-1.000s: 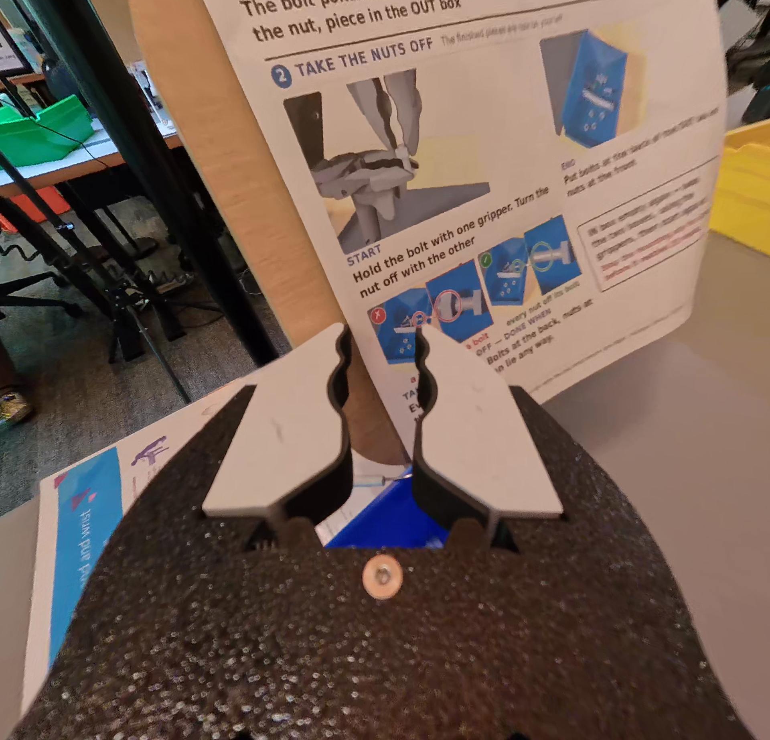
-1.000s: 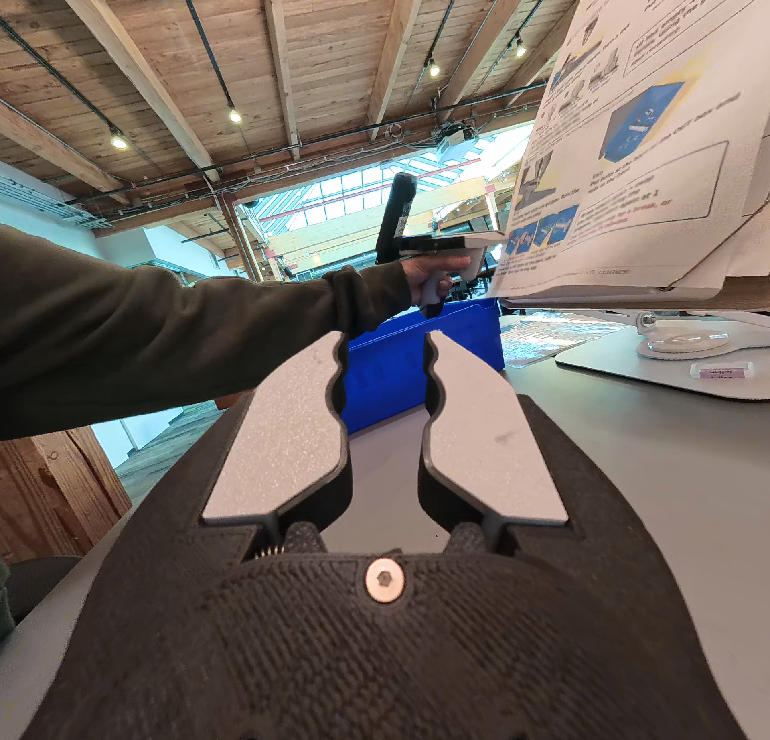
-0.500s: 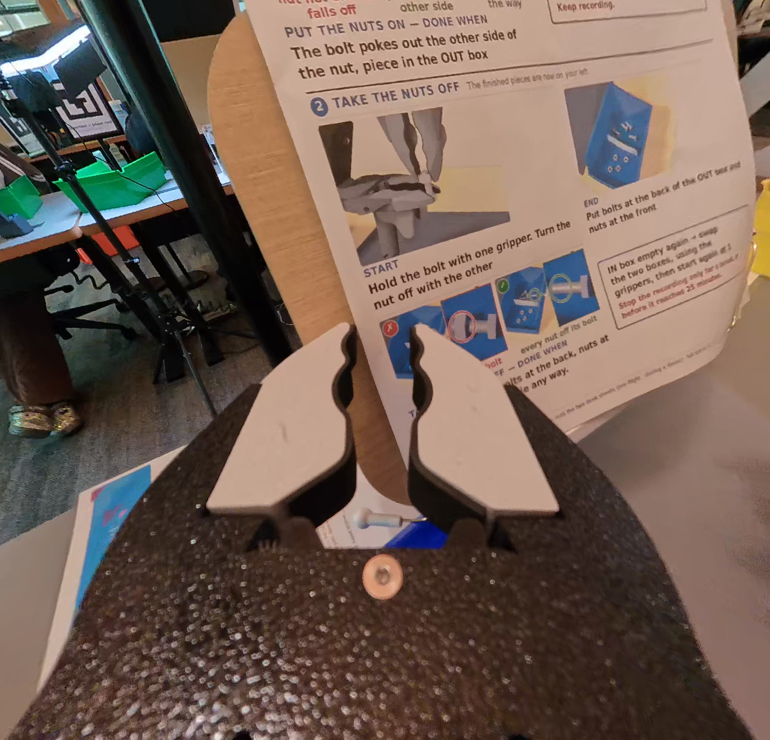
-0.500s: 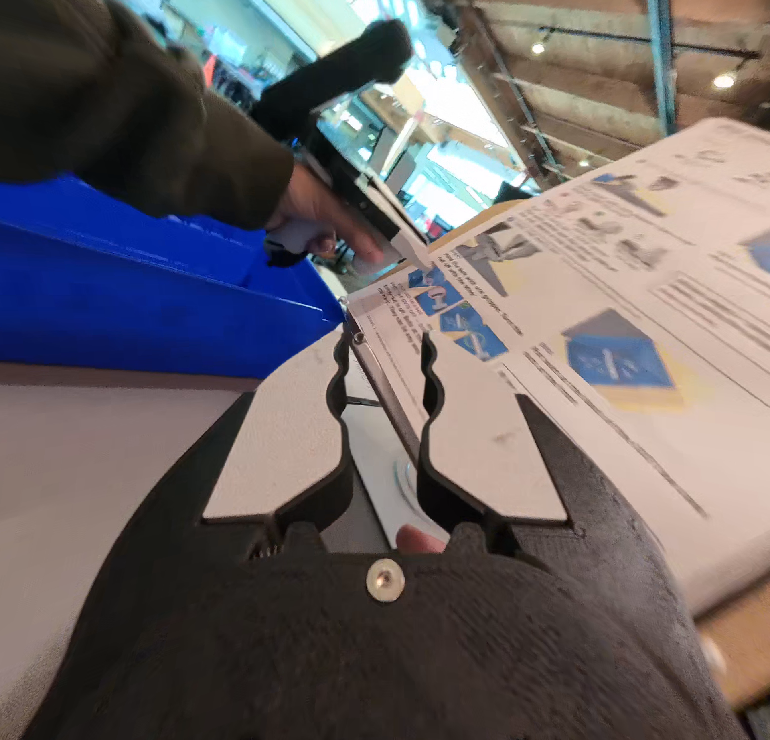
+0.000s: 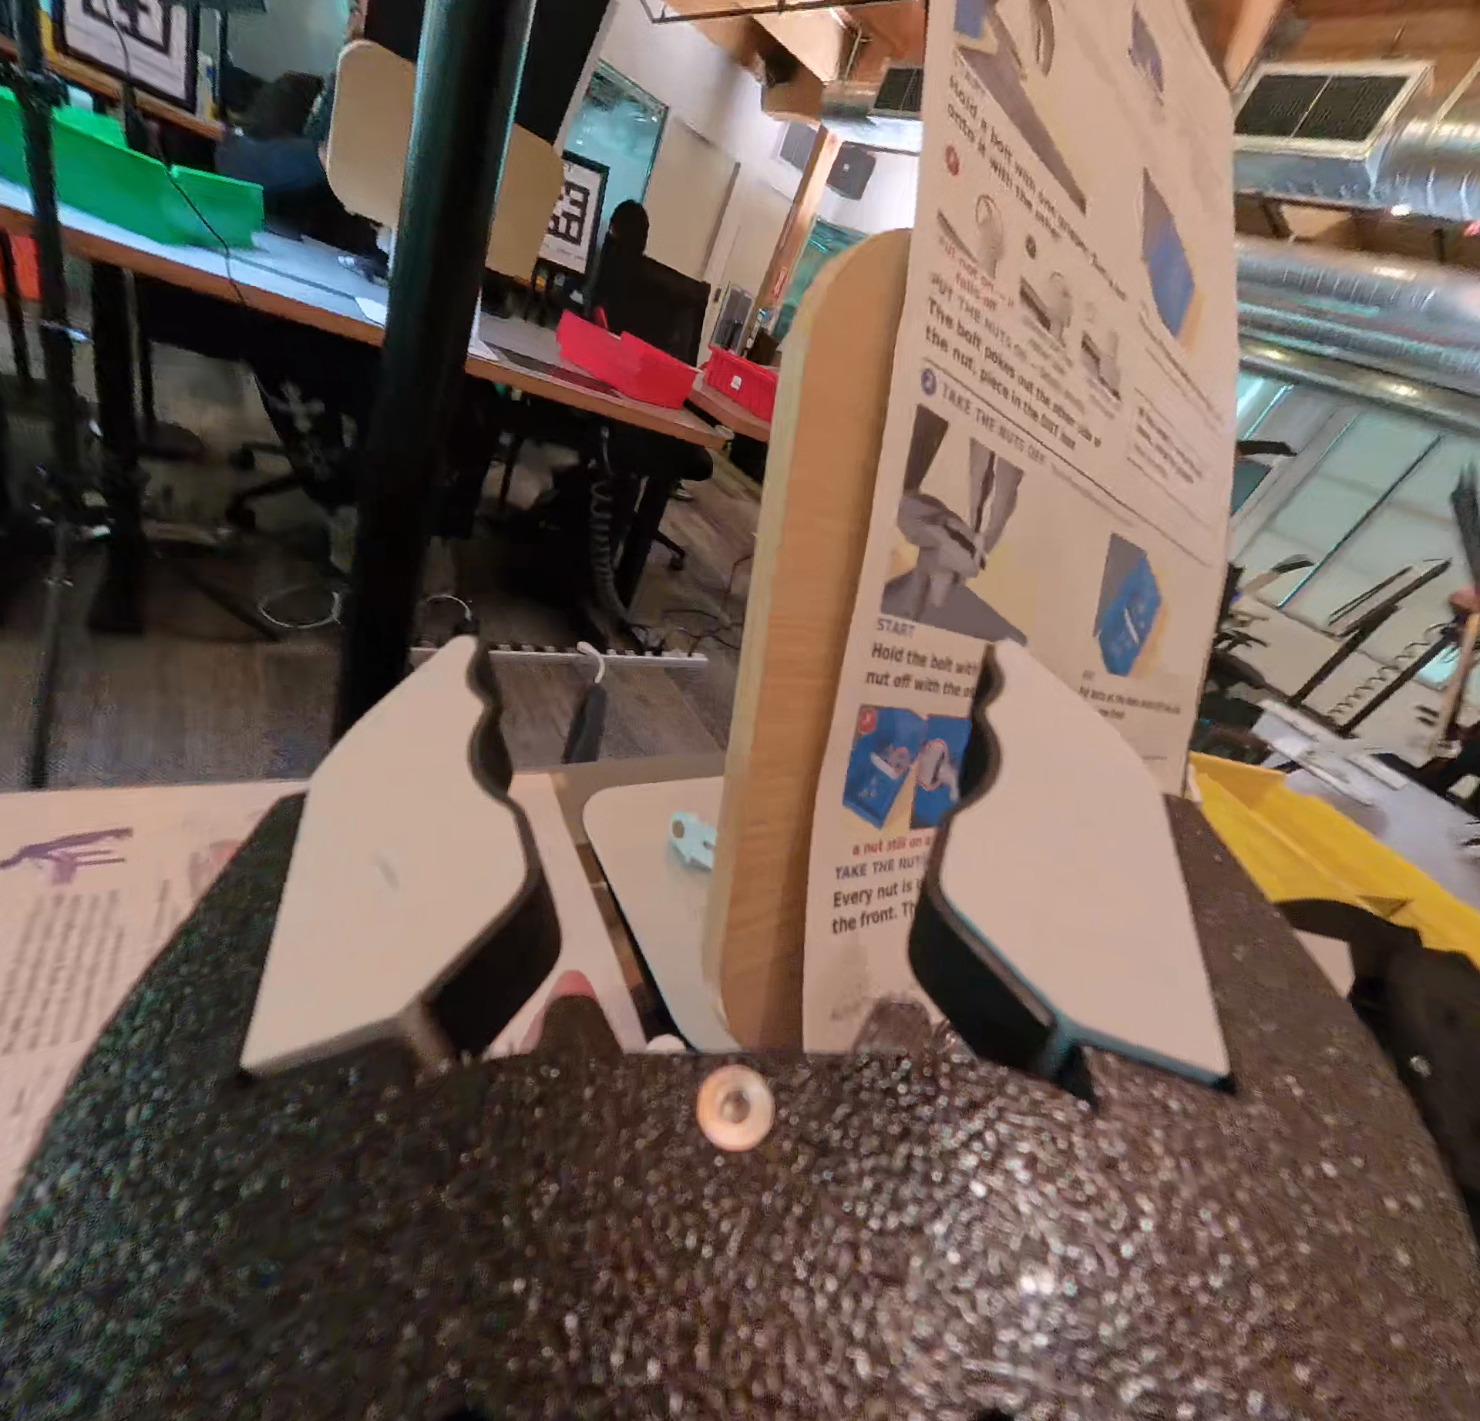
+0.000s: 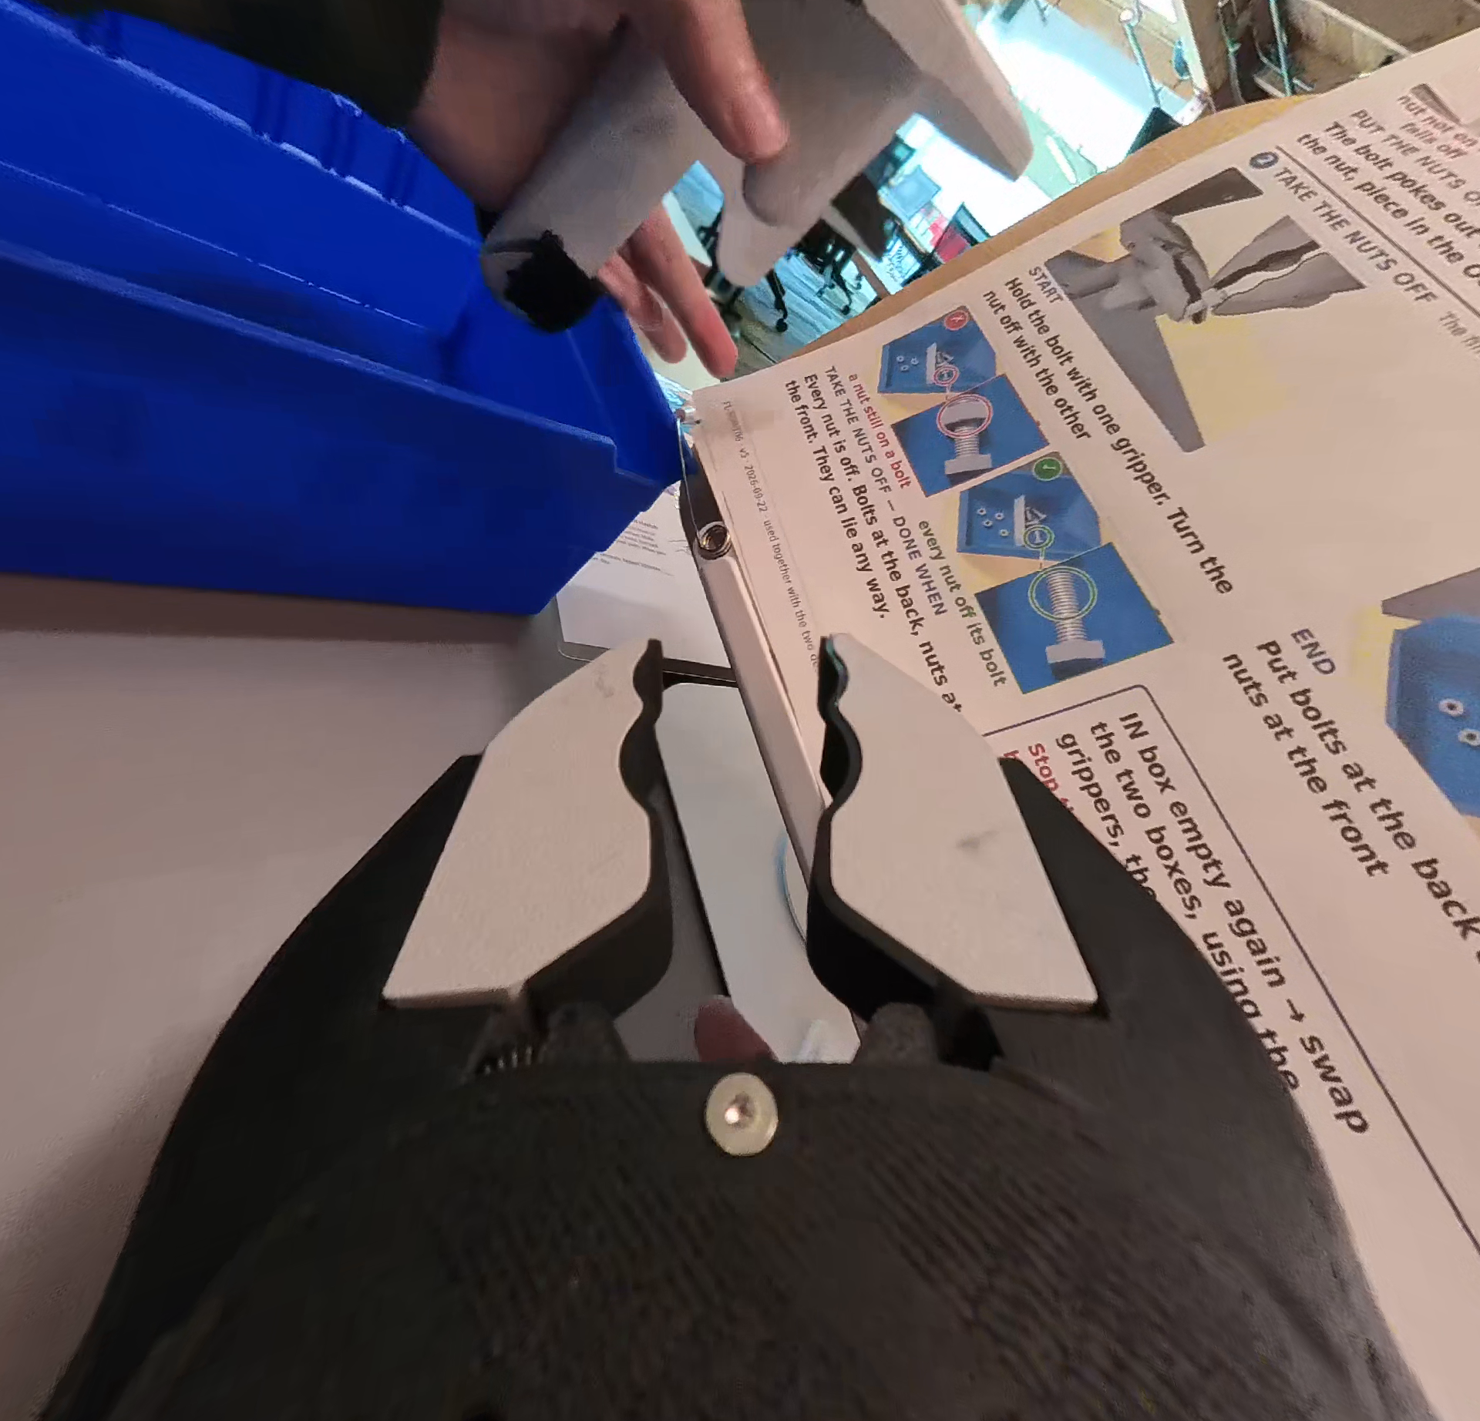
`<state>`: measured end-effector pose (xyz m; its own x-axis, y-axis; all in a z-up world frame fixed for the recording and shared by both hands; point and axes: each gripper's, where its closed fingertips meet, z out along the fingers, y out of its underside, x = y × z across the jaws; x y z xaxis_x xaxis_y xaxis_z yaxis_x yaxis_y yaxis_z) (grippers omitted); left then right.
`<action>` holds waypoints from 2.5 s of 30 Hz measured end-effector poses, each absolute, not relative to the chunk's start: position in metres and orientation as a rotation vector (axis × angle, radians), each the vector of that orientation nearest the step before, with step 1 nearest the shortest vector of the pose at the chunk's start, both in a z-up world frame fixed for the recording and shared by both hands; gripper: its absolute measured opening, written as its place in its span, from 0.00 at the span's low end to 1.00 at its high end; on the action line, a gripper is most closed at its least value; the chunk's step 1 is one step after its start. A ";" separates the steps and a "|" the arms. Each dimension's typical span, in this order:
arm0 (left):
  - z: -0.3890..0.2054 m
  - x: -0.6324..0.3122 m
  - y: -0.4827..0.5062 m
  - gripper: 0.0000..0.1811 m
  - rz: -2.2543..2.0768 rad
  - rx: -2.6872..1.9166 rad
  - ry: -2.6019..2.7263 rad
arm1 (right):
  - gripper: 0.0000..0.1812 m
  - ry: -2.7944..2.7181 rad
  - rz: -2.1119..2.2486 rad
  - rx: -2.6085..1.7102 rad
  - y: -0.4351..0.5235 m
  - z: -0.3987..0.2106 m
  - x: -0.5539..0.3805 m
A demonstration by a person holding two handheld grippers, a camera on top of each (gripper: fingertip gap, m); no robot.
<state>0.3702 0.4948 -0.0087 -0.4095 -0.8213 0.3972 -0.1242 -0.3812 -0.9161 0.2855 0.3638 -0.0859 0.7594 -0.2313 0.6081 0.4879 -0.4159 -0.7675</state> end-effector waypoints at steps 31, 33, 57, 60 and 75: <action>0.015 0.372 0.505 0.43 -2.047 -1.383 0.800 | 0.33 -0.232 -0.767 -1.982 0.373 -0.100 0.279; 0.009 0.375 0.509 0.44 -2.095 -1.441 0.749 | 0.34 -0.242 -0.771 -2.002 0.373 -0.102 0.279; 0.054 0.348 0.471 0.59 -1.967 -1.081 0.822 | 0.39 -0.157 -0.766 -2.013 0.367 -0.108 0.298; 0.054 0.346 0.466 0.59 -2.059 -1.026 0.832 | 0.39 -0.169 -0.765 -2.024 0.366 -0.109 0.297; 0.108 0.250 0.369 0.60 -1.984 -0.636 1.339 | 0.42 0.139 -0.604 -1.662 0.259 -0.050 0.214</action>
